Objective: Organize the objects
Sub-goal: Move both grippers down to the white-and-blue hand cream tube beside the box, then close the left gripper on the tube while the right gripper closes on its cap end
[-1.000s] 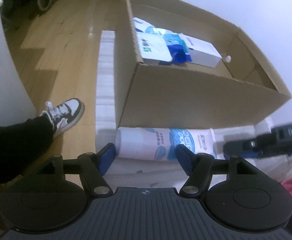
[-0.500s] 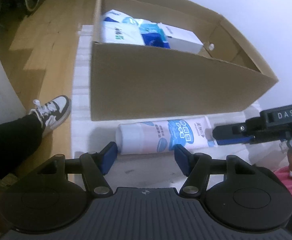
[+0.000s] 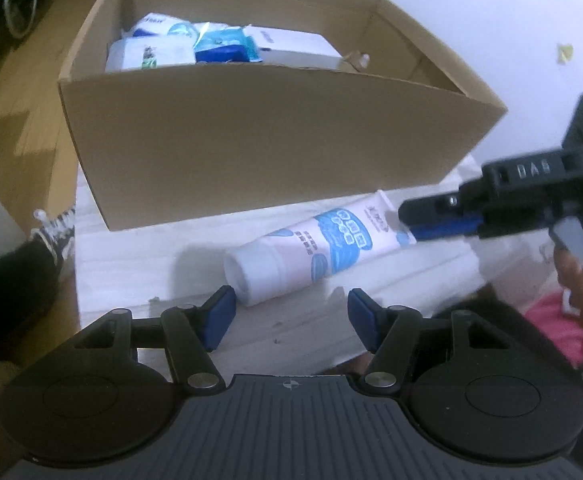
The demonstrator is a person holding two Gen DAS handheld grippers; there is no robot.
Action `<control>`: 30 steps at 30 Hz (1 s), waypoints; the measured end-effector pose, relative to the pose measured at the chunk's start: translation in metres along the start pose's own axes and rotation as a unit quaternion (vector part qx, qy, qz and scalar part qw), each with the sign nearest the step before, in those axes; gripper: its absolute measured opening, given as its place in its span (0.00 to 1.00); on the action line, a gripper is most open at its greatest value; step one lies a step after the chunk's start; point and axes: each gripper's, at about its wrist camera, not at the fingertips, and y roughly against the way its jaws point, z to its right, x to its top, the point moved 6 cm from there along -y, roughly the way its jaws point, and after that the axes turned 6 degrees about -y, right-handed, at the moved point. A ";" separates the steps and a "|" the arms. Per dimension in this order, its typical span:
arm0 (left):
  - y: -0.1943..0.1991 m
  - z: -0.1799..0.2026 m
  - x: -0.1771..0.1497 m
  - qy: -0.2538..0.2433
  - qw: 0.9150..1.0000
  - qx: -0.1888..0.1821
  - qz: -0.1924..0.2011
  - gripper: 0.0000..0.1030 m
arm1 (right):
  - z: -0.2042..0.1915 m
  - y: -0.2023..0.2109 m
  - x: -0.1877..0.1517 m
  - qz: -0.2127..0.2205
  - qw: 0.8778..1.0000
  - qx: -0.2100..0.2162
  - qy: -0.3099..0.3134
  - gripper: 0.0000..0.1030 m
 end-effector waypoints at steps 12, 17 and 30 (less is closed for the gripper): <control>-0.015 0.034 0.029 -0.251 0.967 0.029 -0.032 0.61 | -0.001 -0.002 0.002 0.001 1.000 0.010 -0.002 0.43; -0.041 0.048 0.028 -0.348 0.933 0.029 -0.085 0.56 | 0.000 -0.001 0.002 0.001 1.000 0.011 -0.002 0.43; -0.056 0.058 0.034 -0.357 0.928 0.008 -0.103 0.47 | 0.003 0.001 0.001 0.002 1.000 0.020 -0.007 0.44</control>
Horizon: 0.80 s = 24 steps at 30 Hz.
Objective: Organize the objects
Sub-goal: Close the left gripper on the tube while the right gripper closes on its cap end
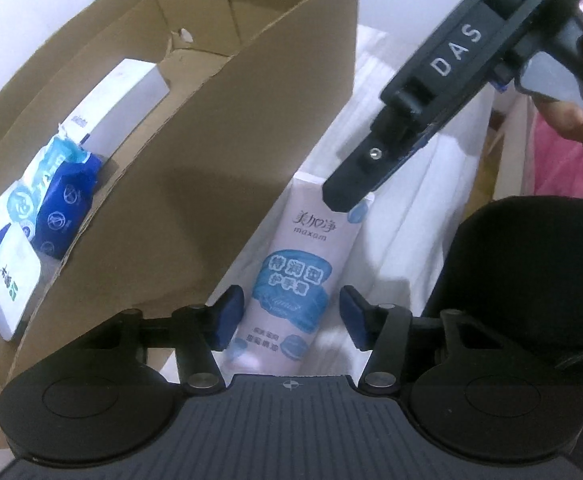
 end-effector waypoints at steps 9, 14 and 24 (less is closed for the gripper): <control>-0.004 0.011 0.002 -0.028 0.999 0.014 -0.019 0.38 | 0.002 0.001 0.002 0.004 1.000 0.007 -0.007 0.44; -0.006 0.006 -0.002 -0.010 1.000 -0.006 -0.018 0.37 | 0.005 0.000 0.005 0.000 0.999 0.017 -0.027 0.44; -0.013 -0.032 -0.018 0.136 0.982 -0.130 -0.017 0.36 | 0.005 -0.003 0.000 -0.038 0.997 0.023 -0.064 0.56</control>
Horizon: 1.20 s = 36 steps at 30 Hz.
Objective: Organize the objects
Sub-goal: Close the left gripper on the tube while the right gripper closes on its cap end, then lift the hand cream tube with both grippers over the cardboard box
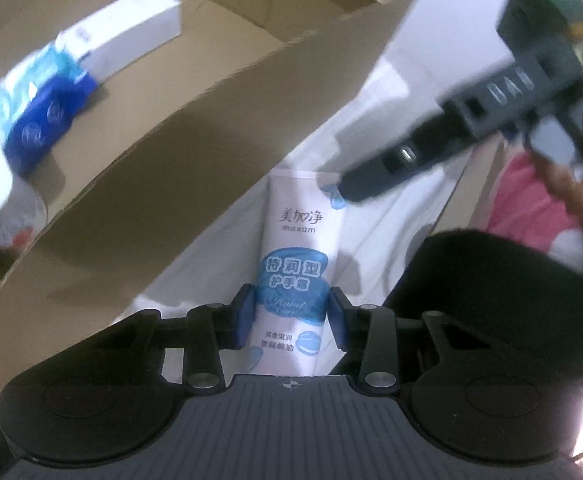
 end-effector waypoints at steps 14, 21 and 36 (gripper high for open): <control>-0.009 -0.003 -0.002 -0.025 1.000 0.012 0.001 0.36 | -0.016 -0.022 -0.008 0.025 0.998 -0.002 -0.052 0.47; -0.012 0.007 -0.009 -0.058 0.998 0.040 0.005 0.36 | -0.012 -0.019 -0.020 0.055 0.998 -0.018 -0.026 0.26; 0.075 0.077 0.045 -0.186 0.975 0.099 0.068 0.36 | -0.058 0.079 -0.032 0.134 0.985 0.108 -0.008 0.24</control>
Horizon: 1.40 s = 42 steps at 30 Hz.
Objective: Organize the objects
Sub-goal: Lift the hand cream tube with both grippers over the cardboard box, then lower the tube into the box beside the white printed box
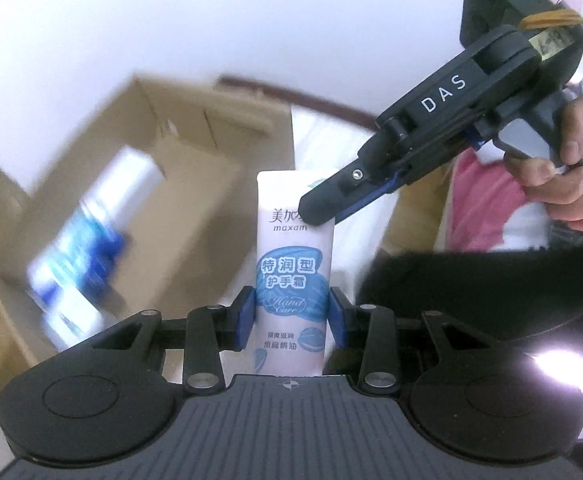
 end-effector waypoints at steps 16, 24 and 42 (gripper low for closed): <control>-0.055 -0.108 0.047 -0.088 0.993 0.063 -0.042 0.36 | -0.033 -0.077 0.088 0.044 0.998 -0.039 0.025 0.24; -0.113 -0.132 0.023 -0.119 0.990 0.022 -0.079 0.36 | -0.003 -0.130 0.097 -0.018 0.995 -0.098 -0.002 0.24; -0.176 -0.141 0.018 -0.180 0.971 0.026 -0.154 0.38 | 0.004 -0.180 0.091 -0.118 0.970 -0.208 0.040 0.27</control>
